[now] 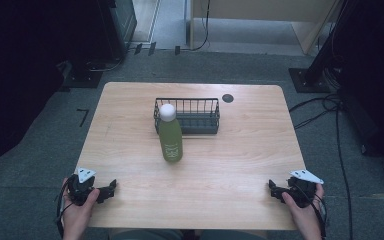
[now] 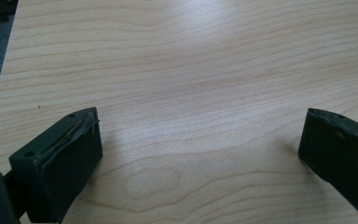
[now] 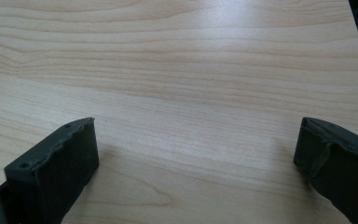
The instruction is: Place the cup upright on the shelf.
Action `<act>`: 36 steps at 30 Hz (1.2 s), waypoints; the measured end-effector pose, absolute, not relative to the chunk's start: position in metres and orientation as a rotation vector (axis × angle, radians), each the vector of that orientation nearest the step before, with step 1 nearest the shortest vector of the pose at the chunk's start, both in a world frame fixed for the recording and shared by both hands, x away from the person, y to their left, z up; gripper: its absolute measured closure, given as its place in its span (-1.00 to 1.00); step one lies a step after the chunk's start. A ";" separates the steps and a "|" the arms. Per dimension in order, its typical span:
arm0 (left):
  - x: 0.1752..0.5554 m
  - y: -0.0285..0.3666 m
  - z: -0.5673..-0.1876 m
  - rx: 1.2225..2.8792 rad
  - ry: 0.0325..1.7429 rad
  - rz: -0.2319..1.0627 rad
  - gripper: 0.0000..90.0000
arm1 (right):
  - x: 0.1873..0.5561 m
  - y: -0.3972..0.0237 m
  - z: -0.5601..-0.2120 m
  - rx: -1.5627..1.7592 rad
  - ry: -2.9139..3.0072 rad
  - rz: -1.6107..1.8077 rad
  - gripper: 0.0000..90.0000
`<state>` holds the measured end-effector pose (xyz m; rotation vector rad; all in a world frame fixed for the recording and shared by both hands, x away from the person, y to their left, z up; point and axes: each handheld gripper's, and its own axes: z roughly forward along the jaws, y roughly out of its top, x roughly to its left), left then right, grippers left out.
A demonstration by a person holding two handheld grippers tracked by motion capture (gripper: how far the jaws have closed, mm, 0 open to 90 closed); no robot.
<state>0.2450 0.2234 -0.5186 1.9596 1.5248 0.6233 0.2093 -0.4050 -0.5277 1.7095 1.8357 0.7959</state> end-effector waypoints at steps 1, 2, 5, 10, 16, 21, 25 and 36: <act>0.245 0.223 -0.519 1.960 1.525 0.623 -1.00 | 0.209 -0.405 -0.528 1.709 1.836 0.796 -1.00; 0.245 0.223 -0.518 1.963 1.523 0.621 -1.00 | 0.209 -0.405 -0.528 1.700 1.844 0.800 -1.00; 0.245 0.221 -0.517 1.968 1.516 0.595 -1.00 | 0.209 -0.405 -0.528 1.700 1.844 0.800 -1.00; 0.248 0.210 -0.503 1.946 1.466 0.575 -1.00 | 0.209 -0.405 -0.528 1.701 1.844 0.800 -1.00; 0.255 0.193 -0.491 1.938 1.416 0.589 -1.00 | 0.209 -0.405 -0.528 1.700 1.844 0.800 -1.00; 0.260 0.179 -0.484 1.947 1.372 0.576 -1.00 | 0.209 -0.405 -0.528 1.700 1.844 0.800 -1.00; 0.264 0.167 -0.476 1.945 1.336 0.571 -1.00 | 0.209 -0.405 -0.528 1.700 1.844 0.800 -1.00; 0.275 0.134 -0.466 1.957 1.268 0.565 -1.00 | 0.209 -0.404 -0.528 1.690 1.860 0.806 -1.00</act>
